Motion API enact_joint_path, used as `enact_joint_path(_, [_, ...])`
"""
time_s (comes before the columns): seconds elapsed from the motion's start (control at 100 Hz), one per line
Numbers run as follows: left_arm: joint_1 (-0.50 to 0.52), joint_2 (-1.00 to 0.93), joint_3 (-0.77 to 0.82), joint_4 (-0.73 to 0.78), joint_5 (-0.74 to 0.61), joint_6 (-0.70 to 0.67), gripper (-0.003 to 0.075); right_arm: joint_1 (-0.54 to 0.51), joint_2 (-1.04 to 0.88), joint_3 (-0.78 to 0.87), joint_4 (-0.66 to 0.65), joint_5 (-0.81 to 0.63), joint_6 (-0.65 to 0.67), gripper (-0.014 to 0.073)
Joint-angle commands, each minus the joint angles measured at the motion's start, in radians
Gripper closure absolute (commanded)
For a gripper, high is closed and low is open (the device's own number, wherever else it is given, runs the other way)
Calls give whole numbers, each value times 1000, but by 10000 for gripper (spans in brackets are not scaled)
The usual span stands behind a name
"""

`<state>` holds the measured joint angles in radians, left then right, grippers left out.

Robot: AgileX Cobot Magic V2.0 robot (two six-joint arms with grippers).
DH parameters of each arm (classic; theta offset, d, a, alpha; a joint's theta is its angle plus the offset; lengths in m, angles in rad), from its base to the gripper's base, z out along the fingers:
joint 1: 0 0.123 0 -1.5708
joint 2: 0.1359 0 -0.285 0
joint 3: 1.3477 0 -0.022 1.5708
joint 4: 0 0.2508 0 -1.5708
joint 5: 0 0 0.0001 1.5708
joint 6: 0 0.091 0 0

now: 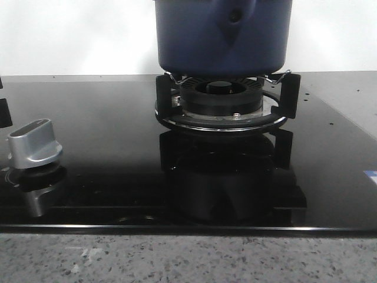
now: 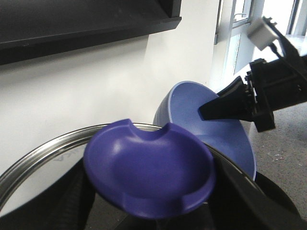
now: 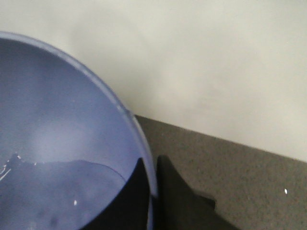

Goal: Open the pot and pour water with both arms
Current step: 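Lift the bowl with the right gripper and carry it over the saucepan, then tilt the bowl with the right gripper to pour water into the saucepan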

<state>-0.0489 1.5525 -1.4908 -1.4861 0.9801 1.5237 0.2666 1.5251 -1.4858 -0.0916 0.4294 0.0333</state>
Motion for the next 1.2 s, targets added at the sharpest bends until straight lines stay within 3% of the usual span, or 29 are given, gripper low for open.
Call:
enact_joint_path(0.0, [4,-54,-40,-119,-3,-10,454,12,-81,37,-50,-241,-3,639])
enact_joint_path(0.32, [4,-54,-40,-127,-3,-10,454,12,-129,240,-155,-607,-3,639])
enact_joint_path(0.54, [4,-54,-40,-127,-3,-10,454,12,-137,341,-155,-823,-5,639])
enact_joint_path(0.73, [4,-54,-40,-127,-3,-10,454,12,-137,407,-155,-1010,-134,639])
enact_joint_path(0.89, [4,-54,-40,-133,-3,-10,454,10,-137,459,-140,-1142,-216,639])
enact_joint_path(1.19, [4,-54,-40,-133,-3,-10,454,10,-137,526,5,-1338,-221,639])
